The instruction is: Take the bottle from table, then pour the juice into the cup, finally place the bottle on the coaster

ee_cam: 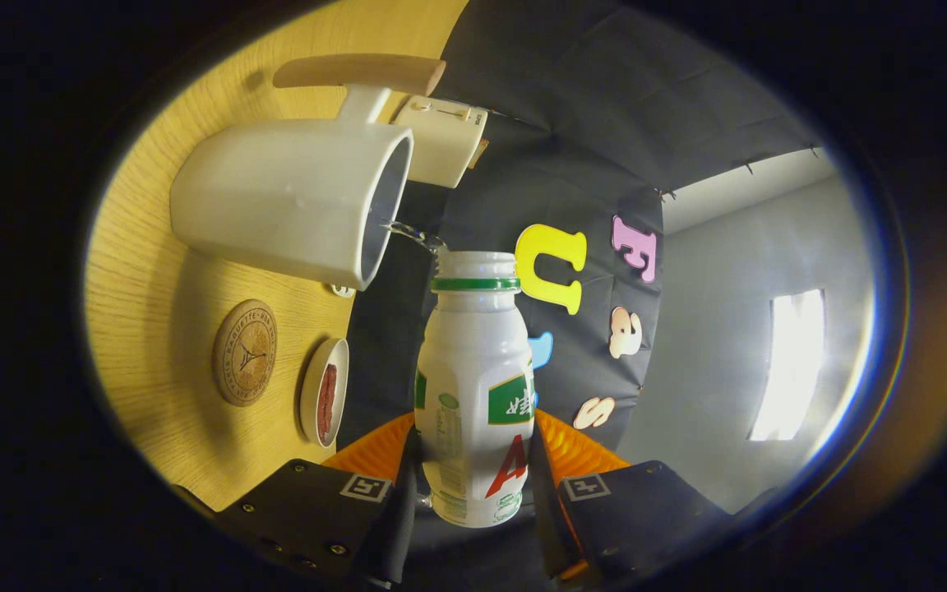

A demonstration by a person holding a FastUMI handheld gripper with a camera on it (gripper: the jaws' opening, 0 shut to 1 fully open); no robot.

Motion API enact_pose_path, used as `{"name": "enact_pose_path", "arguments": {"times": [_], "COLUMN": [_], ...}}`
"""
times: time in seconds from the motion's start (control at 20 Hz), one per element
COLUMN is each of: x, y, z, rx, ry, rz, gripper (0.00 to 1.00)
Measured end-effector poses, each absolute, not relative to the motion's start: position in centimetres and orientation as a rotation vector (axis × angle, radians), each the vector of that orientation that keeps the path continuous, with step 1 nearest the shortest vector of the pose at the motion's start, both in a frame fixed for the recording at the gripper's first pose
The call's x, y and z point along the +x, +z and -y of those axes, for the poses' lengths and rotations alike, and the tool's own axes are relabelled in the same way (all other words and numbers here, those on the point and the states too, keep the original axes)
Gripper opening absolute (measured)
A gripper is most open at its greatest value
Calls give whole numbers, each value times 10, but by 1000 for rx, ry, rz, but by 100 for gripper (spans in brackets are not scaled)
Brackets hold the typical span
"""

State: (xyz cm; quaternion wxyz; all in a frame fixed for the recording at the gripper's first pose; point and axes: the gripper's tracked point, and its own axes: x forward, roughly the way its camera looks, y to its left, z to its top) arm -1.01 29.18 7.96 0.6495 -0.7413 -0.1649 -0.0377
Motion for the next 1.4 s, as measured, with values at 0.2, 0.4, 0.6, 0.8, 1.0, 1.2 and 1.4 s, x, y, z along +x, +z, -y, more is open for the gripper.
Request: {"name": "enact_pose_path", "arguments": {"times": [0.2,0.4,0.6,0.8,1.0,1.2,1.4], "x": [-10,-9,-9,-10,-11,-11,-10], "y": [80,79,80,80,78,79,80], "z": [-291,-290,-290,-291,-292,-292,-291], "rx": [-1691,-1700,-1708,-1718,-1738,-1743,-1757], "ry": [-87,-88,-90,-89,-91,-90,-93], "rz": [373,373,376,383,394,400,409], "gripper": [61,61,61,61,61,61,61]}}
